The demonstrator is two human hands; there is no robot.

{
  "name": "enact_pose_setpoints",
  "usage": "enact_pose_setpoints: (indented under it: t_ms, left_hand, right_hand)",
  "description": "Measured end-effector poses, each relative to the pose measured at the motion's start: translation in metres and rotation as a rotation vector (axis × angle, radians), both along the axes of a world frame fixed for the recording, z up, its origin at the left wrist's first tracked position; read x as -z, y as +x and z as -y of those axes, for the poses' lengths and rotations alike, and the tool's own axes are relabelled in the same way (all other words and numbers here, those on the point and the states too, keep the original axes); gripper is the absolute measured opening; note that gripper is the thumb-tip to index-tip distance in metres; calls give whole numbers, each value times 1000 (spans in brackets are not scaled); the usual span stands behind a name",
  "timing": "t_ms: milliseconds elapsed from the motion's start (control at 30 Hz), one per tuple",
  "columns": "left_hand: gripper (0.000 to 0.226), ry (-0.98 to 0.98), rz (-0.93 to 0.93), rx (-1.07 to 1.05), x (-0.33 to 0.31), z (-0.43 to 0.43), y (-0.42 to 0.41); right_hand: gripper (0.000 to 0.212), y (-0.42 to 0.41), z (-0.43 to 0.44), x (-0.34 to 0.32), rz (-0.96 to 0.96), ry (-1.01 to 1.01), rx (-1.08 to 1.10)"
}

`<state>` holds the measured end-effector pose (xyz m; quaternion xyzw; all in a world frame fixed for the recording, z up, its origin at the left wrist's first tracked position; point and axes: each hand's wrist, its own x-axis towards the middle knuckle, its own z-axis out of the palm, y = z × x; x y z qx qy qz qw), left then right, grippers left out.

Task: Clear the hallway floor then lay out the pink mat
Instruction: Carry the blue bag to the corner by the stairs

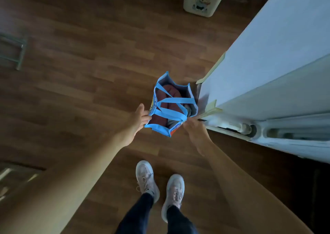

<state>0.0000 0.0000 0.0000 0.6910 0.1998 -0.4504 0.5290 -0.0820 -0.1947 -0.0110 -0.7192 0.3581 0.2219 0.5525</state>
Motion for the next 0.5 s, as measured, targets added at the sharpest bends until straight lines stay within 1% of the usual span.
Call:
enact_pose_setpoints:
  t_ms: [167,300,400,500]
  left_hand:
    - [64,50,-53,4,52,13,12]
    - [64,81,-70,-18,91,24,20]
    - [64,80,-78,-36,115,29,22]
    - [62,74,-90,-63,134,35,22]
  right_hand:
    - [40,22,6,59,-67,-157,-197]
    - [41,42,12,114,-35,-261,-299]
    - [56,50,15,144,-16,-379,-462]
    - [64,55,17,170,-24,-475,-611]
